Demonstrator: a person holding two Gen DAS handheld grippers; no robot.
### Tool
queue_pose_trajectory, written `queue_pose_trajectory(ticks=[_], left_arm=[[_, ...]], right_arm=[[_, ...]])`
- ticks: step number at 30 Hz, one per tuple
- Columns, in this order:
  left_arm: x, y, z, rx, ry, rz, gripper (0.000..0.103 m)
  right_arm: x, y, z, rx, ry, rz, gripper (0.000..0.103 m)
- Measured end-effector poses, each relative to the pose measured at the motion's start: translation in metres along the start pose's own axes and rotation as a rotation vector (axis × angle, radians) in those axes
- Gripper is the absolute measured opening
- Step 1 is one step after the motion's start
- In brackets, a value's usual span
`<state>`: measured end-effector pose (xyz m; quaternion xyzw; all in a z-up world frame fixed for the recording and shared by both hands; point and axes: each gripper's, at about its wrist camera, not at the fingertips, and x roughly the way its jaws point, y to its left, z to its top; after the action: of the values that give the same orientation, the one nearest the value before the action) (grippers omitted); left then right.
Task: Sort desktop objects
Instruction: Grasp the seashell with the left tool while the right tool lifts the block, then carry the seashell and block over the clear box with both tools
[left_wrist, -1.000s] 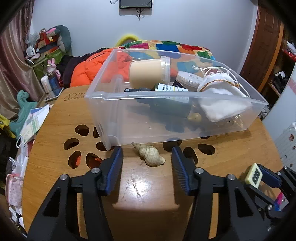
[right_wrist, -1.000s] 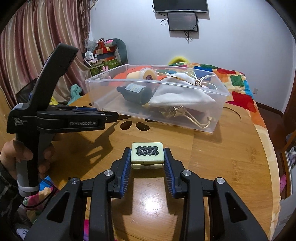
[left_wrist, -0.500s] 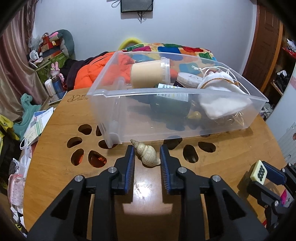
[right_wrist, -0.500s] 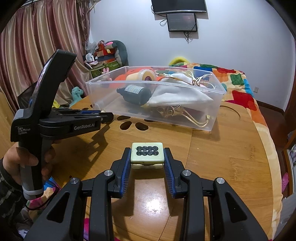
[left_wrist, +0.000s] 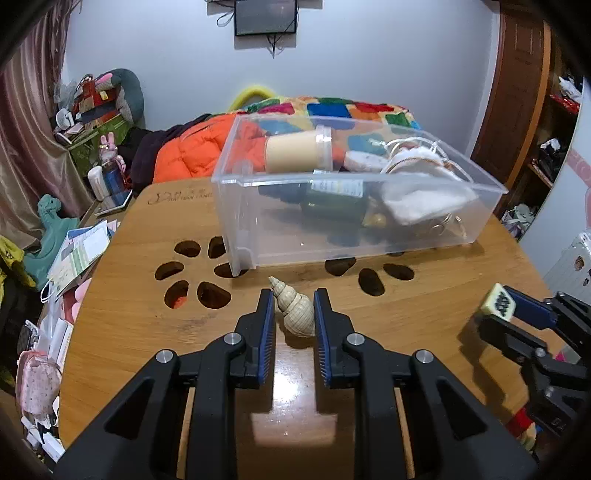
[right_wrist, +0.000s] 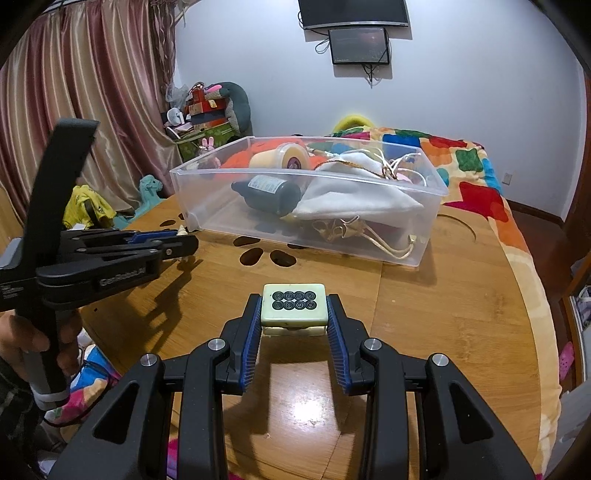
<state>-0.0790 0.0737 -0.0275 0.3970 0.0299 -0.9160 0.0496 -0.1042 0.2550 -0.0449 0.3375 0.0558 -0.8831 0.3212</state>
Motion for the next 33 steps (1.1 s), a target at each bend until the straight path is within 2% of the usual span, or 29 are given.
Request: queue_pose_trajectory(ticks=[10, 18, 25, 33], left_arm=[[-0.022, 0.0, 0.002, 0.016, -0.049, -0.048, 0.02], [-0.041, 0.008, 0.016, 0.005, -0.109, -0.065, 0.02], [-0.051, 0.01, 0.03, 0.035, -0.145, -0.074, 0.021], [-0.057, 0.015, 0.048, 0.052, -0.173, -0.086, 0.021]], right_arm=[[-0.013, 0.003, 0.016, -0.03, -0.021, -0.073, 0.031], [-0.023, 0.001, 0.034, -0.052, -0.047, -0.137, 0.031], [-0.029, 0.0, 0.054, -0.088, -0.072, -0.181, 0.031], [-0.027, 0.002, 0.076, -0.116, -0.094, -0.169, 0.031]])
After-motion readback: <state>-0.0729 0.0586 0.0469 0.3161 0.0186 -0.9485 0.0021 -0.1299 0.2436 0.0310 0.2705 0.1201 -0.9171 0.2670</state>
